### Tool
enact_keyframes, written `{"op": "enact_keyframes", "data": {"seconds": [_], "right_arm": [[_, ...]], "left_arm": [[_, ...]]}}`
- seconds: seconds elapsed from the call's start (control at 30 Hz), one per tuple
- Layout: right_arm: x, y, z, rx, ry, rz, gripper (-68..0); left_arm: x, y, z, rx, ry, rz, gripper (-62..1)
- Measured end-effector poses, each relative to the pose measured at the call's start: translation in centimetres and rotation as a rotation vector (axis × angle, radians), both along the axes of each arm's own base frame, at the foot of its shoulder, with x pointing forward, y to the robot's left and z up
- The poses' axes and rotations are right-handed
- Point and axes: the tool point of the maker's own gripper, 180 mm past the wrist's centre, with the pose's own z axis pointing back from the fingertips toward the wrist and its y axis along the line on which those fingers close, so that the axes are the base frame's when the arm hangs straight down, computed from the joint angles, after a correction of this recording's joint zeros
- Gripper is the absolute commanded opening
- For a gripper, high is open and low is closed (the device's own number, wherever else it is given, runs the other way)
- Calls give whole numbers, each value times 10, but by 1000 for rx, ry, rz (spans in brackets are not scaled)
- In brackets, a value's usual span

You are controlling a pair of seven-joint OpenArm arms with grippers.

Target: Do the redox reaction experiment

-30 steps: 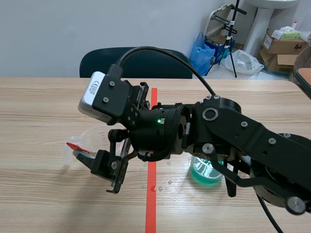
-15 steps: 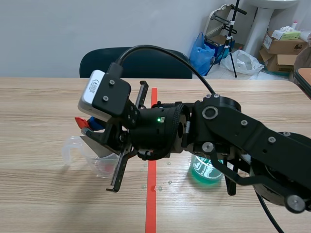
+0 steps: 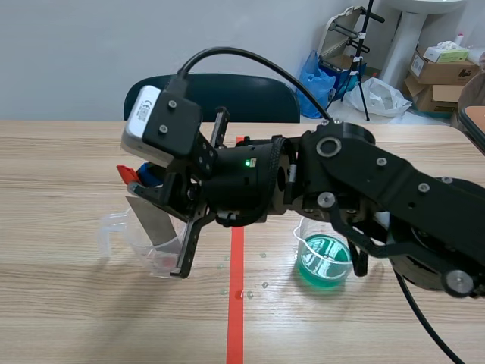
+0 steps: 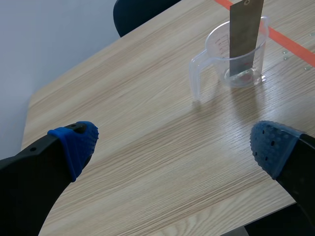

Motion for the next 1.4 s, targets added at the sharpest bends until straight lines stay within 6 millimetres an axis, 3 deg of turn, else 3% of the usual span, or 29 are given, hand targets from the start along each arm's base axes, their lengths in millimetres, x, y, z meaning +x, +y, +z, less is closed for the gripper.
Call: {"op": "enact_keyframes", "data": {"seconds": [0.23,1.4], "right_arm": [[12,-1,8,-16,89,-40,-669],[35,-4,102,87,312,-20,-669]], "left_arm": [[0,0,0,0,0,0,14],[0,0,-1,0,8,0,14]]}}
